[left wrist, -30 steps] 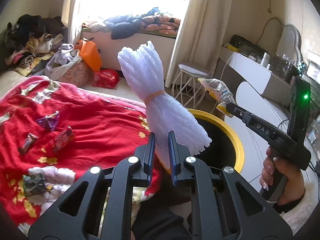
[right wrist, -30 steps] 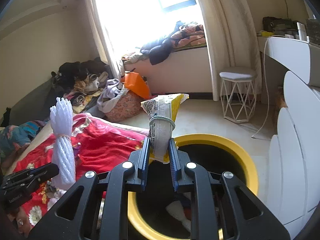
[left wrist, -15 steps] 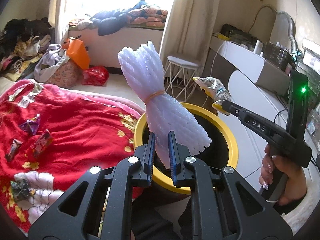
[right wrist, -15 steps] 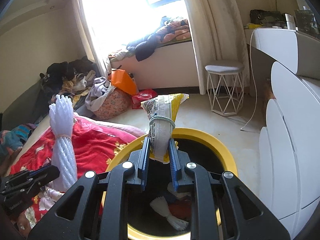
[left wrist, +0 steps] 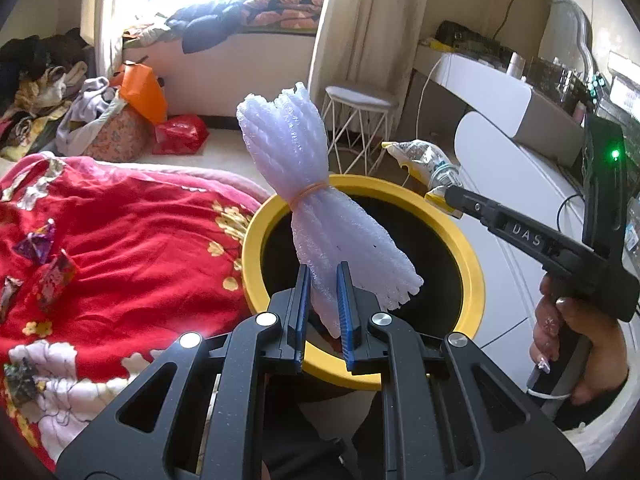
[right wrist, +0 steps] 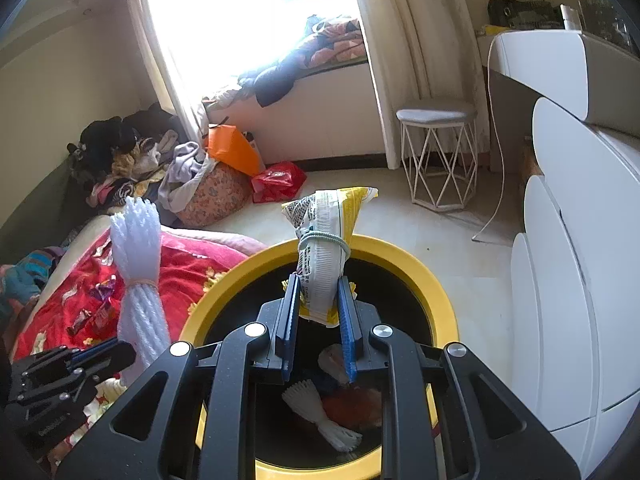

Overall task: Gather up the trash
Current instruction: 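Open the left gripper to drop the foam sleeves while the right gripper releases the tube, then move both open tools back over the trash on the bedspread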

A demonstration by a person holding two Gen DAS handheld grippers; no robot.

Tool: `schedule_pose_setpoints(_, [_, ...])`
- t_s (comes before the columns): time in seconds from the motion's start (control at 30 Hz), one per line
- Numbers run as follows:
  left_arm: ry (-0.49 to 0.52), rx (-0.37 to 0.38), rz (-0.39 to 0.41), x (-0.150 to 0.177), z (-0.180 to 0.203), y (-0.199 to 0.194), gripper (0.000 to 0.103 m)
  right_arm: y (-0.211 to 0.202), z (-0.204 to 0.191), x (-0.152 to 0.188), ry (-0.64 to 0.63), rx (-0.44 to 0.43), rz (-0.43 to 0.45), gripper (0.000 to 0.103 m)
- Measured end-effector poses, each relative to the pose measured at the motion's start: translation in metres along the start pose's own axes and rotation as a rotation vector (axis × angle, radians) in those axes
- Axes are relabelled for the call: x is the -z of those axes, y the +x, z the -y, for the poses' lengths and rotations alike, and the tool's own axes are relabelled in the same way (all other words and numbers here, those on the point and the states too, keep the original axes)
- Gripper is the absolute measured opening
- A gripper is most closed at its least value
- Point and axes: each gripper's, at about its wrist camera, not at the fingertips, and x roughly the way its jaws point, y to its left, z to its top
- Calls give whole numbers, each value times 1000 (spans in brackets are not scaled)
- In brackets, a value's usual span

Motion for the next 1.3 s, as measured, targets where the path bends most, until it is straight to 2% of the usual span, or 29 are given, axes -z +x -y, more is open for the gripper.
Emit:
schedule_pose_setpoints(0.33, [-5, 26, -50, 5, 4, 24, 9, 15, 11, 5, 38, 5, -71, 18])
schedule_pose_setpoints(0.47, [-11, 40, -64, 7, 4, 31, 11, 20, 15, 6, 66, -15, -98, 22])
schedule_pose_setpoints(0.5, [-8, 45, -59, 7, 5, 31, 13, 21, 17, 6, 80, -18, -100, 22])
schedule_pose_setpoints(0.53, [-4, 41, -52, 7, 5, 31, 19, 20, 19, 5, 92, -23, -97, 28])
schedule_pose_setpoints(0.57, [-3, 41, -48, 6, 4, 30, 27, 19, 20, 4, 100, -25, -92, 32])
schedule_pose_setpoints(0.63, [-17, 51, -30, 6, 1, 25, 49, 17, 22, 4, 106, -20, -79, 38])
schedule_pose_setpoints(0.67, [-23, 51, -26, 6, 0, 24, 53, 15, 21, 3, 103, -18, -67, 40])
schedule_pose_setpoints(0.73, [-34, 44, -10, 6, -3, 18, 74, 12, 20, 2, 101, -16, -56, 46])
schedule_pose_setpoints(0.8, [-50, 37, 6, 7, -6, 11, 83, 9, 17, 0, 93, -18, -42, 50])
schedule_pose_setpoints(0.9, [-77, 22, 31, 9, -12, -1, 92, 5, 10, -1, 74, -24, -24, 58])
schedule_pose_setpoints(1.07, [-119, -28, 45, 8, -25, -18, 92, -4, -8, -4, 36, -50, 10, 67])
schedule_pose_setpoints(1.3, [-127, -113, 97, 11, -43, -55, 92, -17, -36, -7, -16, -94, 47, 72])
